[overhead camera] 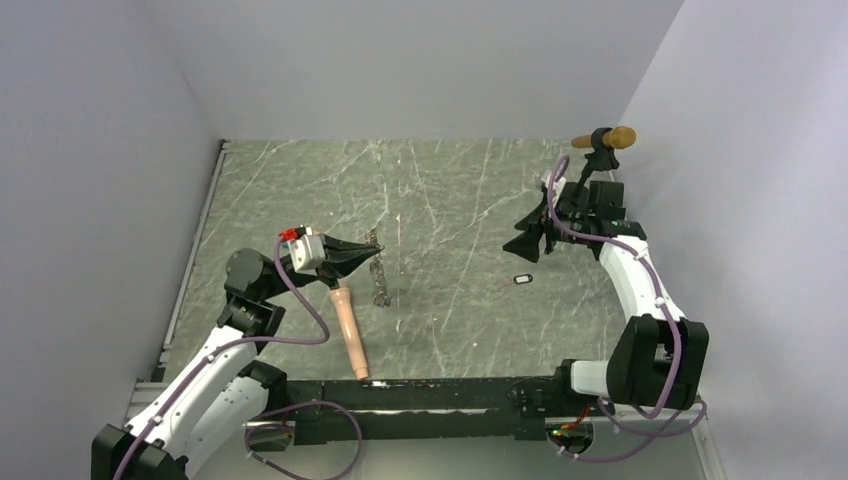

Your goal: Put the keys on the keyring

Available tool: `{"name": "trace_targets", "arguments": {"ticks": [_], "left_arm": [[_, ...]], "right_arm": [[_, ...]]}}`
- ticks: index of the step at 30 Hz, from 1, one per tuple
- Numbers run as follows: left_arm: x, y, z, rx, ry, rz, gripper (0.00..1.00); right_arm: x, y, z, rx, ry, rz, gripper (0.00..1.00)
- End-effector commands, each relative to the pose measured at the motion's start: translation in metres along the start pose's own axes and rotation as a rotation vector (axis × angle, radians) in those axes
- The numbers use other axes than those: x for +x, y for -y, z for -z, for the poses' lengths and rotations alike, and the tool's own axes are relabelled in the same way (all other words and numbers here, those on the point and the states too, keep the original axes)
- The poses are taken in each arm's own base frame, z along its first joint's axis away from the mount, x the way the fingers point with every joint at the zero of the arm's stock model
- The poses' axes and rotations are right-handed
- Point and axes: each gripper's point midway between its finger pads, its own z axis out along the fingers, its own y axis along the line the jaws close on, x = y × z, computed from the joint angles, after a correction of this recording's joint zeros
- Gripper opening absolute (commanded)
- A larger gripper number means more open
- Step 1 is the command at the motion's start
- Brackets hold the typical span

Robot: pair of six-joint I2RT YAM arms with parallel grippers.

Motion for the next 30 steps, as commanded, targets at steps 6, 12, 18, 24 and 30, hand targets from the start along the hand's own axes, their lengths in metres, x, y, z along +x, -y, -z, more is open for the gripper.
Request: {"name": "trace_targets", "arguments": {"ticks": [6, 12, 18, 24, 30], "left_arm": [[-0.026, 0.006, 0.004, 0.013, 0.057, -0.066, 0.00], [-0.025, 0.009, 0.003, 0.033, 0.056, -0.067, 0.00], [-0.024, 0.009, 0.004, 0.039, 0.050, -0.069, 0.00], [-0.023, 0.009, 0.003, 0.038, 0.046, -0.068, 0.00], [-0.026, 0.011, 0.005, 0.042, 0.054, -0.077, 0.00]], "right_arm": [[0.026, 0.029, 0.007, 0.114, -0.020, -0.074, 0.80], [0.040, 0.039, 0.012, 0.116, -0.090, -0.118, 0.79], [0.051, 0.043, 0.014, 0.127, -0.146, -0.120, 0.77], [0.059, 0.053, 0.017, 0.190, -0.187, -0.169, 0.76], [0.085, 0.075, 0.028, 0.368, -0.296, -0.346, 0.67]]}}
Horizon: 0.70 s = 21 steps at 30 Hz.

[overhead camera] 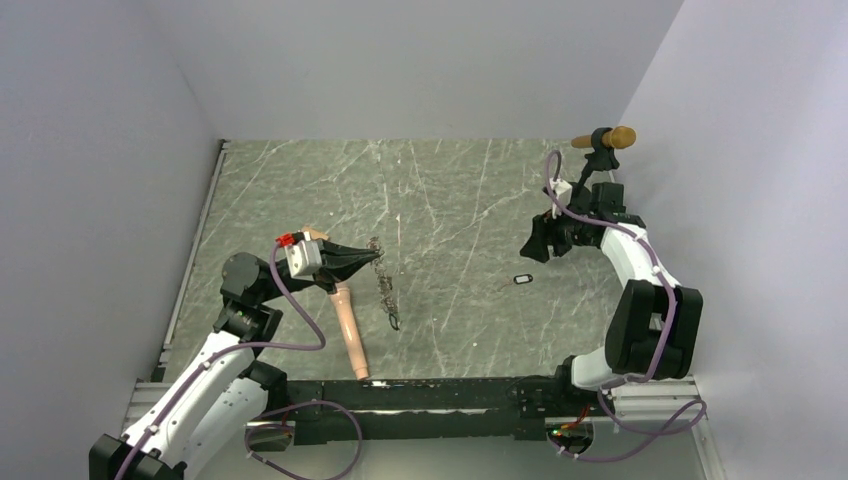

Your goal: Put the keys on the keyring

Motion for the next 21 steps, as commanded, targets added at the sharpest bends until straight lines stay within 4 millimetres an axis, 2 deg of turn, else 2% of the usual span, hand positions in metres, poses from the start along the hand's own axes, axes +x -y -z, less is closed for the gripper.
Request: {"name": "trace_targets", "arguments": {"ticks": [1, 3, 6, 10, 12, 16, 19, 21], "left_arm": [[-0.021, 0.002, 0.000, 0.018, 0.051, -0.079, 0.00], [-0.022, 0.003, 0.000, 0.022, 0.052, -0.080, 0.00], [-0.022, 0.003, 0.000, 0.023, 0.051, -0.081, 0.00], [-0.022, 0.003, 0.001, 0.019, 0.049, -0.088, 0.00], [-0.023, 0.003, 0.001, 0.021, 0.051, -0.091, 0.00], [-0.023, 0.003, 0.002, 0.017, 0.047, -0.095, 0.00], [-0.024, 0.004, 0.002, 0.019, 0.048, -0.100, 0.00], [-0.026, 0.005, 0.002, 0.022, 0.053, -0.103, 0.00]], "right_arm": [[0.014, 0.027, 0.003, 0.157, -0.093, -0.159, 0.65], [0.025, 0.029, 0.000, 0.171, -0.122, -0.220, 0.58], [0.032, 0.029, -0.004, 0.148, -0.147, -0.228, 0.57], [0.037, 0.007, -0.013, -0.010, -0.184, -0.139, 0.57], [0.041, -0.004, -0.016, -0.089, -0.211, -0.037, 0.55], [0.040, -0.025, -0.010, -0.201, -0.168, 0.344, 0.57], [0.036, -0.035, -0.003, -0.240, -0.091, 0.754, 0.75], [0.037, -0.033, -0.003, -0.237, -0.078, 0.931, 0.79]]}}
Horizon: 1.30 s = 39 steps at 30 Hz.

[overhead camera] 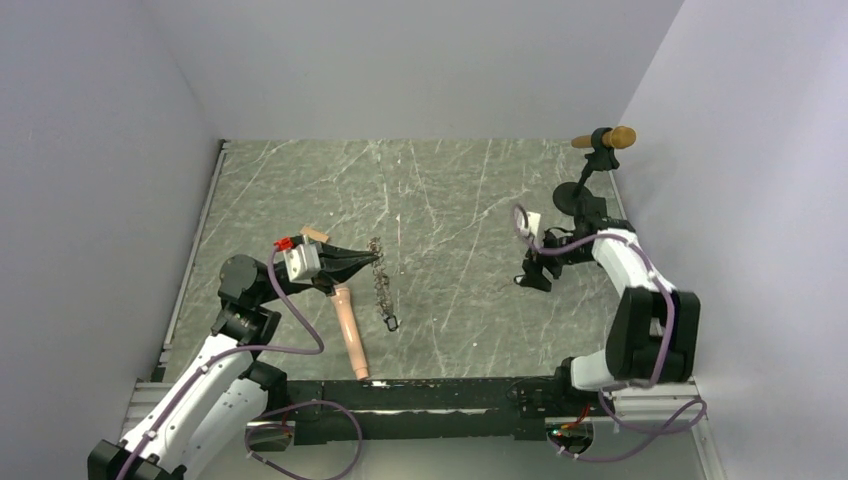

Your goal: Put the keys on the keyring

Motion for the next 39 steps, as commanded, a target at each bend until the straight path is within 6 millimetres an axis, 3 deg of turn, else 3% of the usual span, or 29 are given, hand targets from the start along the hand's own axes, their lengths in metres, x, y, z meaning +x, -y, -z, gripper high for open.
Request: {"name": "trace_targets", "arguments": {"ticks": [1, 6, 10, 16, 26, 39], "left_arm": [[-0.023, 0.001, 0.000, 0.013, 0.052, -0.083, 0.00], [-0.023, 0.001, 0.001, 0.009, 0.048, -0.093, 0.00], [-0.024, 0.002, 0.001, 0.016, 0.052, -0.091, 0.00], [-0.025, 0.002, 0.001, 0.016, 0.051, -0.093, 0.00], [-0.026, 0.003, 0.002, 0.022, 0.057, -0.096, 0.00], [-0.027, 0.004, 0.002, 0.026, 0.059, -0.100, 0.00]], "right_arm": [[-0.013, -0.005, 0.006, -0.009, 0.047, 0.577, 0.79], [0.002, -0.008, -0.011, -0.105, 0.032, 0.583, 0.71], [0.021, -0.004, -0.025, -0.076, -0.056, 0.628, 0.65], [0.022, -0.002, -0.033, -0.078, -0.076, 0.625, 0.54], [0.032, 0.003, -0.041, -0.074, -0.107, 0.594, 0.44], [0.033, -0.003, -0.053, -0.105, -0.120, 0.605, 0.37]]}}
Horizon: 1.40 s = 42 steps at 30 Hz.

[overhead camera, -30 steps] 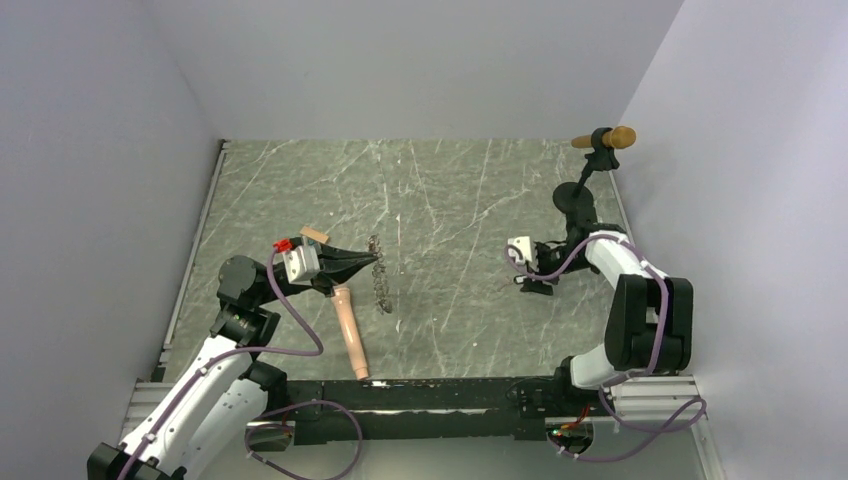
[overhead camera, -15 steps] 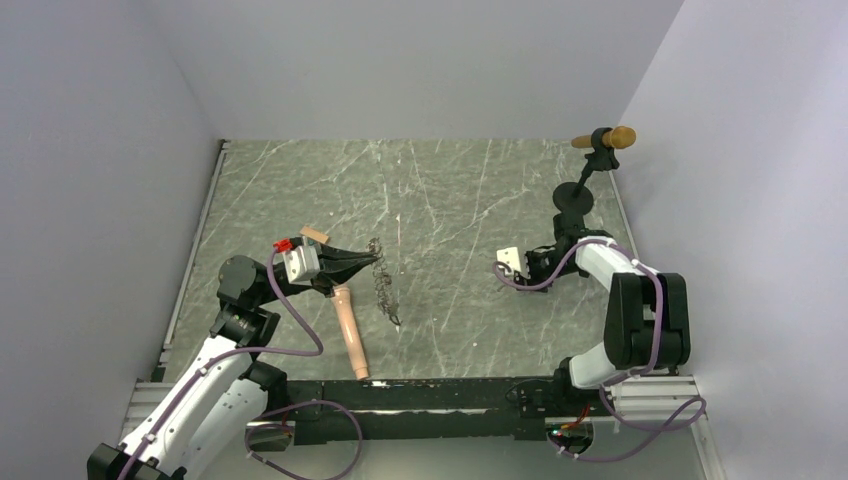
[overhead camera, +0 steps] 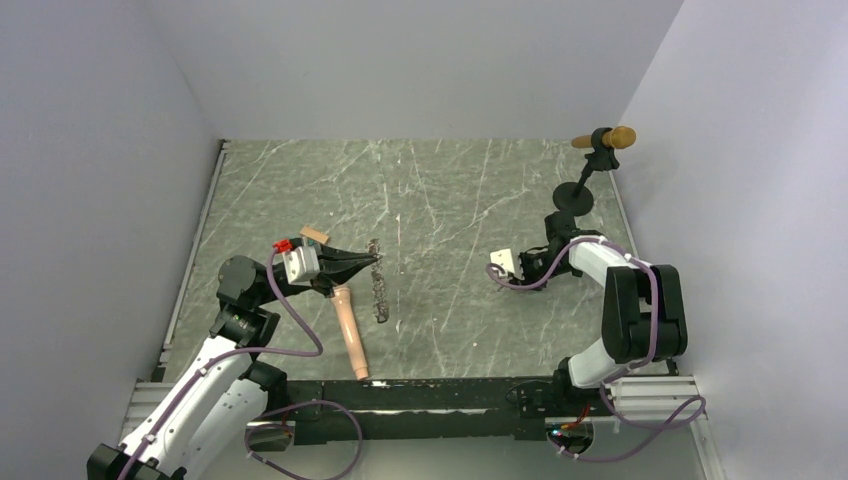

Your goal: Put the keys on the keyring

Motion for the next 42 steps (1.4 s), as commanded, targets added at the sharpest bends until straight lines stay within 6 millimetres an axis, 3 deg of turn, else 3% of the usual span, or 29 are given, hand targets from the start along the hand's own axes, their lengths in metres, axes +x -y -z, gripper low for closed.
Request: {"name": "trace_targets", "arguments": {"ticks": [1, 27, 42], "left_arm": [[-0.0260, 0.0007, -0.0005, 0.015, 0.062, -0.095, 0.00], [-0.0246, 0.0008, -0.0006, 0.017, 0.062, -0.091, 0.00], [-0.0250, 0.0008, -0.0004, 0.017, 0.062, -0.094, 0.00]], "right_arm": [[0.0012, 0.0015, -0.0041, 0.000, -0.004, 0.012, 0.36], [0.0092, 0.0010, -0.0067, -0.009, -0.043, -0.006, 0.26], [0.0107, -0.0013, -0.0070, -0.030, -0.050, -0.018, 0.11]]}}
